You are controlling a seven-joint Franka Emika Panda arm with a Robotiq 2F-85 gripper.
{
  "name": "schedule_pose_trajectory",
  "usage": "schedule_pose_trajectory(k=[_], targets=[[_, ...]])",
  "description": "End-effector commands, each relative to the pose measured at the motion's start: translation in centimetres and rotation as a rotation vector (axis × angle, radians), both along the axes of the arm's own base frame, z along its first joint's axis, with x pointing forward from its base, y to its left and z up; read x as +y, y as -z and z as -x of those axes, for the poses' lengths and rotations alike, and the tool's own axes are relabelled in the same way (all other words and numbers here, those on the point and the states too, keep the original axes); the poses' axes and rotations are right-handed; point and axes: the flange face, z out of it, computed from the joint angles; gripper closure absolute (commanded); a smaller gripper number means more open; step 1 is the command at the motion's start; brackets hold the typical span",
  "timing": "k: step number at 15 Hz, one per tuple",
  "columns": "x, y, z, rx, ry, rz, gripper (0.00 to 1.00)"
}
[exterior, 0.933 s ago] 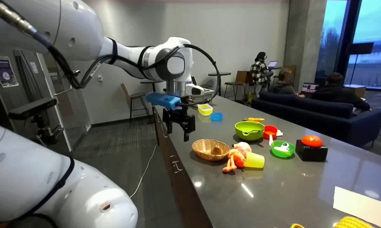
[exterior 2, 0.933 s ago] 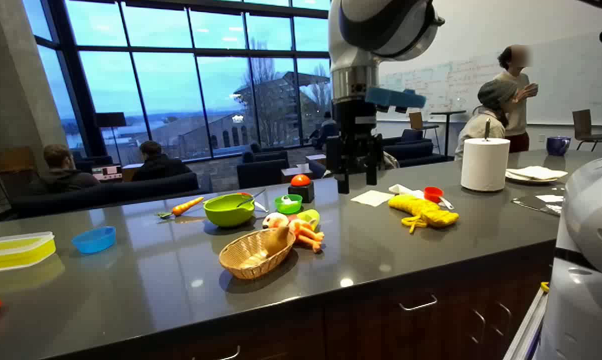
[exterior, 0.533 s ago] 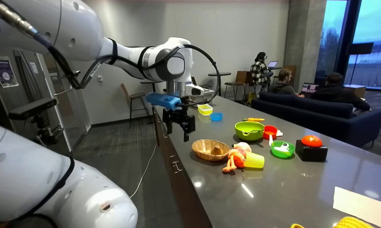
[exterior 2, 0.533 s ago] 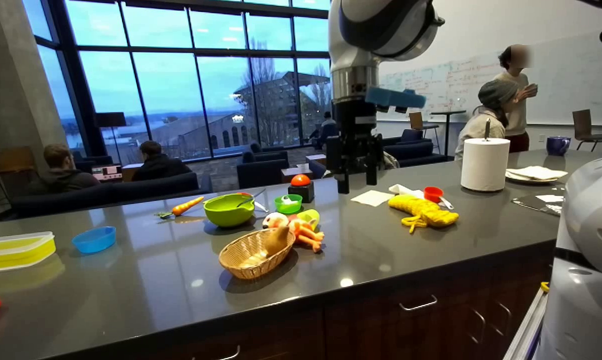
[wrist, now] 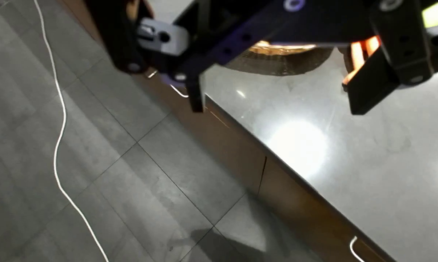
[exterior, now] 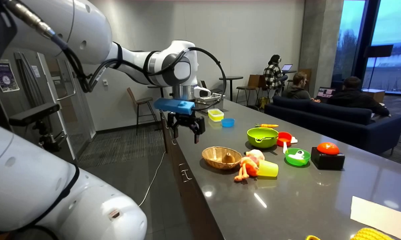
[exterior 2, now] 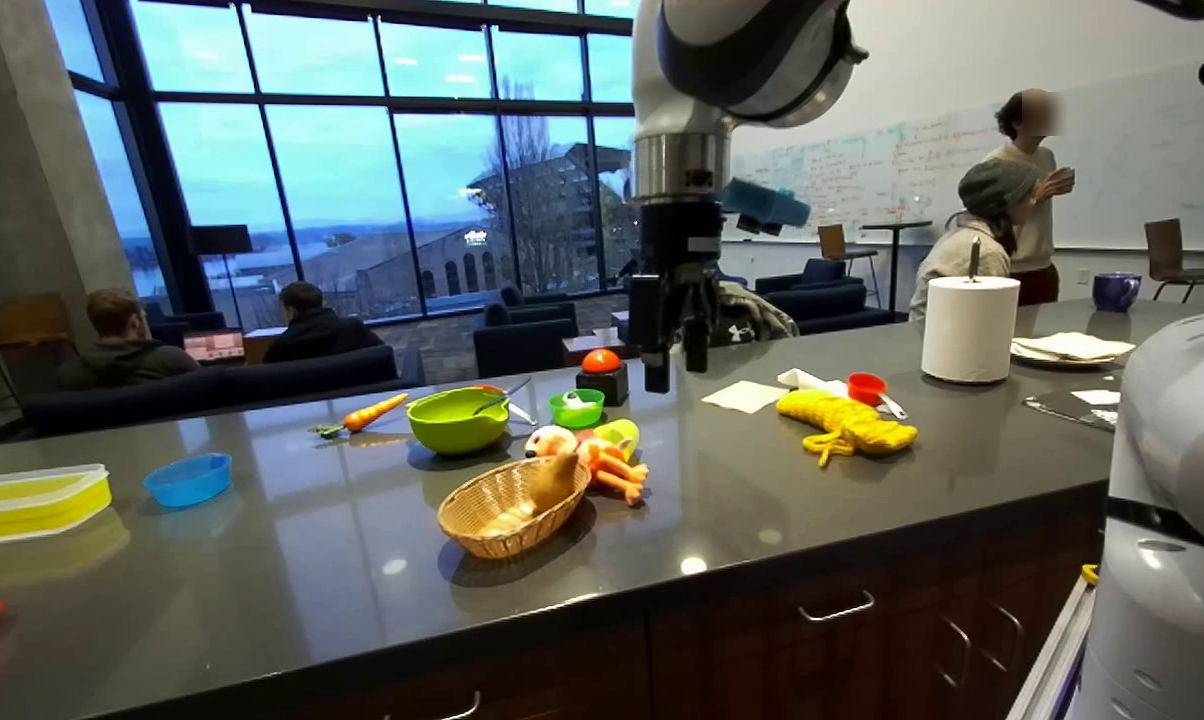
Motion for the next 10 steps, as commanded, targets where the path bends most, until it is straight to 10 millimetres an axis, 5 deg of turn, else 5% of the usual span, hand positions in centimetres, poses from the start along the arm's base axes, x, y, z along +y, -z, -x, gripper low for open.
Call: schedule_pose_trajectory(k=[1,10], targets=[[4.2,0.4,-1.6,-0.029,-0.2,0.001,0.0],[17.4,5.0,-2.5,-0.018,-0.697,0.016,0.0]])
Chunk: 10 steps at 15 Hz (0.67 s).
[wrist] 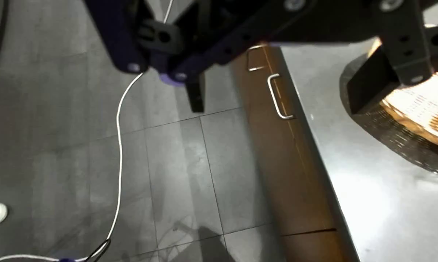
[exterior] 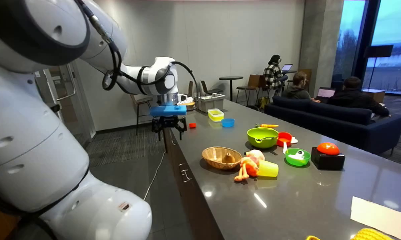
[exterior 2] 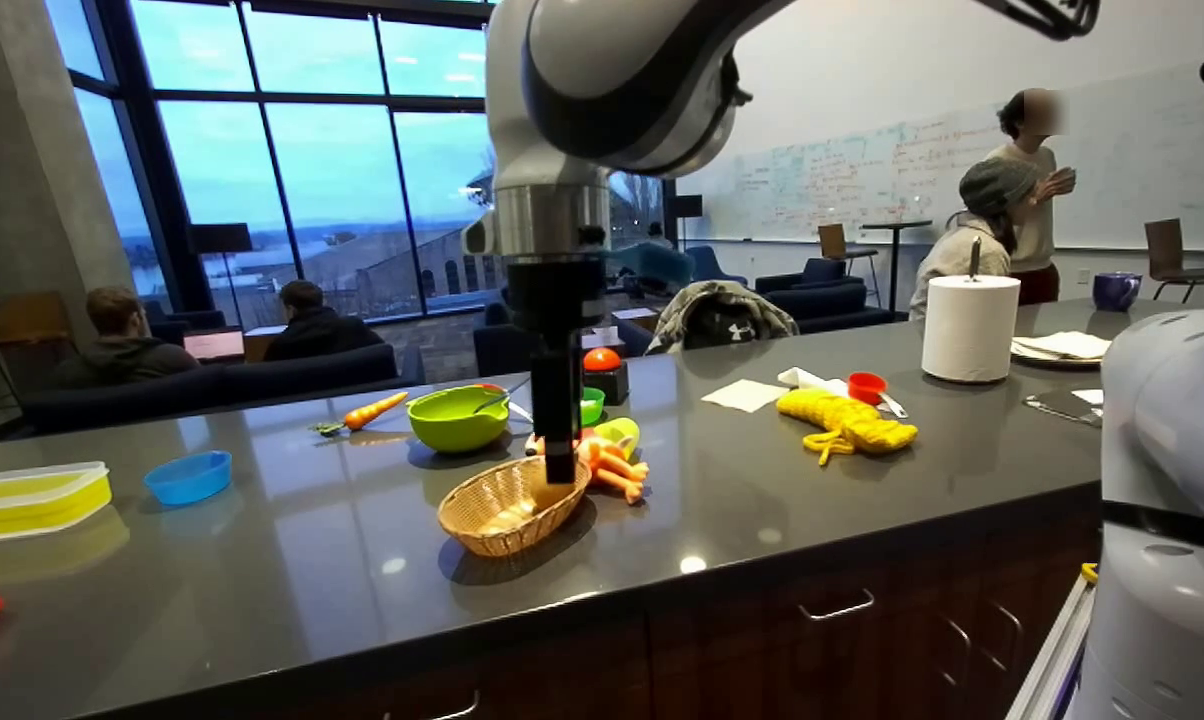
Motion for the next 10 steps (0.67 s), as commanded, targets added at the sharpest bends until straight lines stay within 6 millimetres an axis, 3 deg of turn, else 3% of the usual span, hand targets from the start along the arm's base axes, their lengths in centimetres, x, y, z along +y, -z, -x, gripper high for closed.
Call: schedule_pose_trajectory(k=[1,5,7,8,9,10], targets=[[5.8,1.7,-1.0,0.015,-0.2,0.008,0.0],[11.8,3.9,-1.2,0.045,-0.418,0.031,0.0],[13.8,4.7,-1.5,0.061,-0.525,0.041,0.0],[14.4,5.1,-1.7,0.088,-0.573,0.04,0.0],[12.9,4.8,-0.7,0.058,-0.484,0.035,0.0],[13.5,5.2,-0.9,0.072,-0.516,0.033,0.0]])
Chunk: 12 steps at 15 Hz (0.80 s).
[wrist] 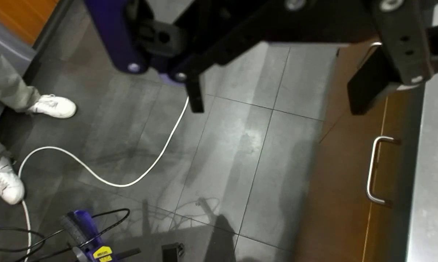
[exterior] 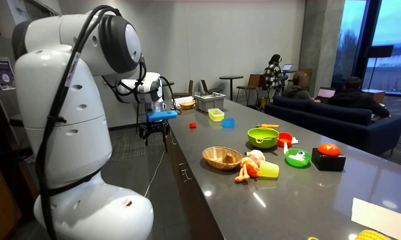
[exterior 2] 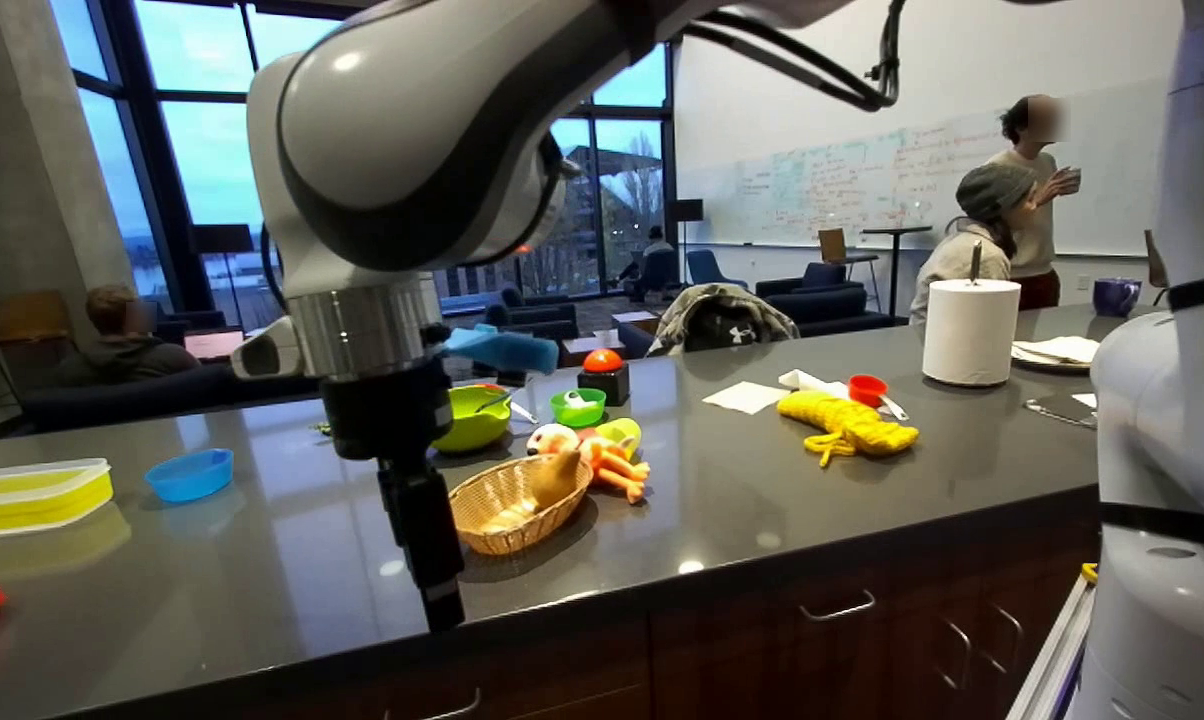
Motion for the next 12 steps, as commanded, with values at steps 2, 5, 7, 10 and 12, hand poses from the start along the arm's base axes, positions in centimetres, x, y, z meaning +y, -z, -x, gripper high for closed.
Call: schedule_pose_trajectory(k=[2,5,7,10,12], targets=[[0.7,0.4,-0.5,0.017,-0.025,-0.002,0.0],[0.8,0.5,-0.8,0.024,-0.033,-0.002,0.0],[1.1,0.7,-0.8,0.009,-0.029,0.01,0.0],[2.4,2.4,-0.4,-0.003,-0.037,0.014,0.0],[3.6,3.4,0.1,-0.013,-0.042,0.004,0.0]])
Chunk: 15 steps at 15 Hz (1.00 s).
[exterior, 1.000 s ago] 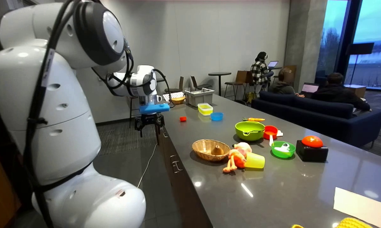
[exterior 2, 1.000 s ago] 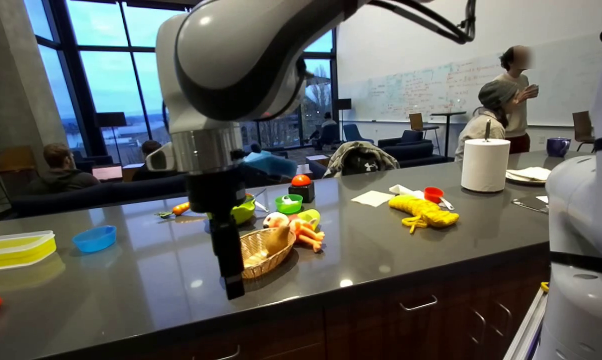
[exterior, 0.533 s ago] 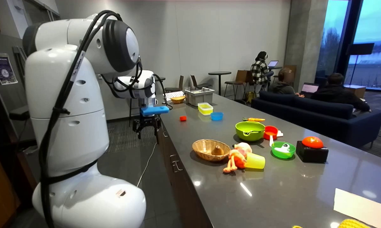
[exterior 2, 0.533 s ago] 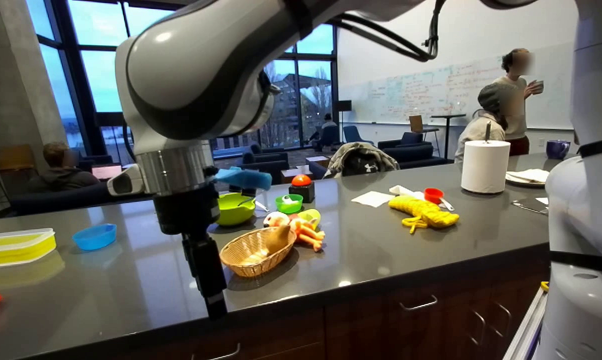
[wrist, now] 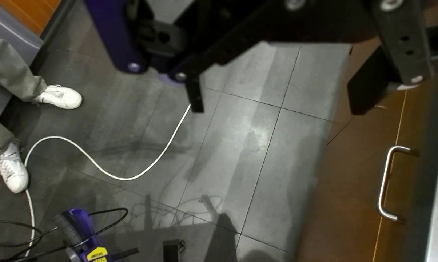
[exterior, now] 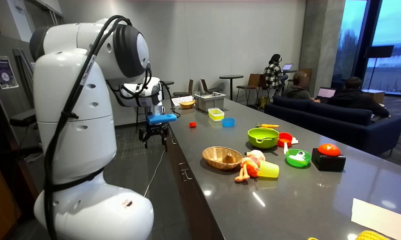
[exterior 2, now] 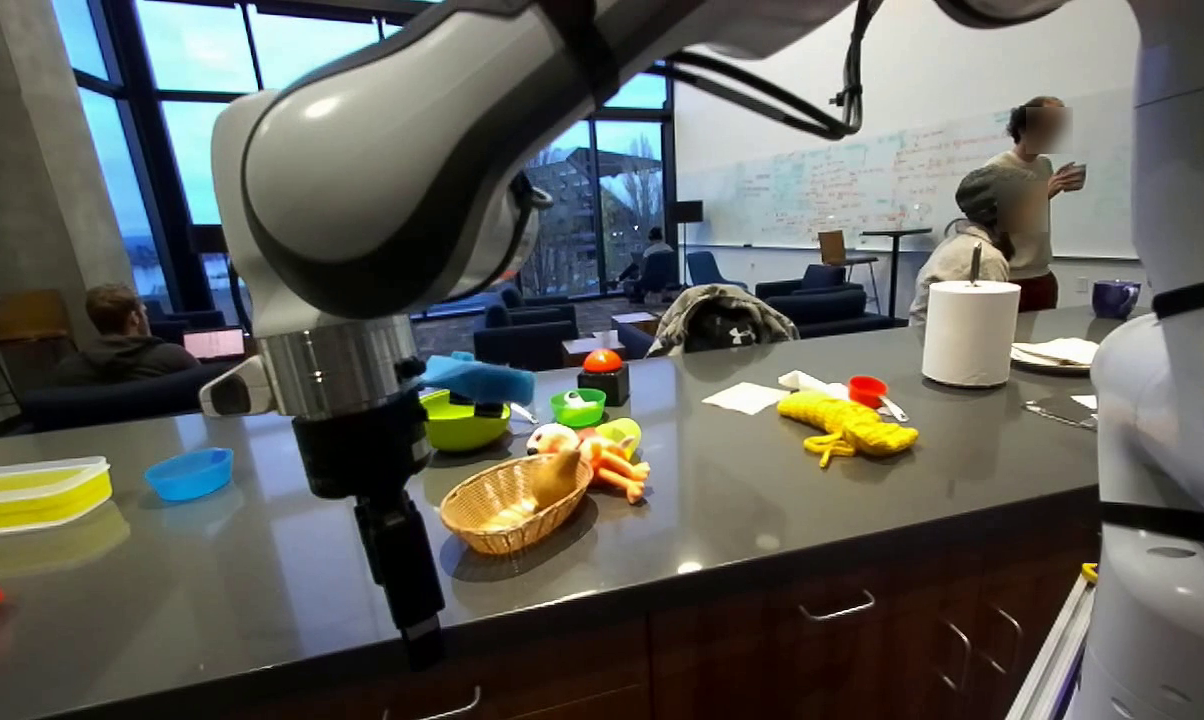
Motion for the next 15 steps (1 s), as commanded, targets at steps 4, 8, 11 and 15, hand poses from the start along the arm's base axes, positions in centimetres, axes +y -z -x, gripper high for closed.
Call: schedule_pose_trajectory(k=[4,8,11,15], targets=[[3.4,3.2,1.2,-0.076,0.019,-0.002,0.0],[4.1,4.7,1.8,-0.157,0.085,0.041,0.0],[4.5,5.9,2.1,-0.181,0.118,0.067,0.0],[5.2,8.1,1.8,-0.177,0.106,0.085,0.0]])
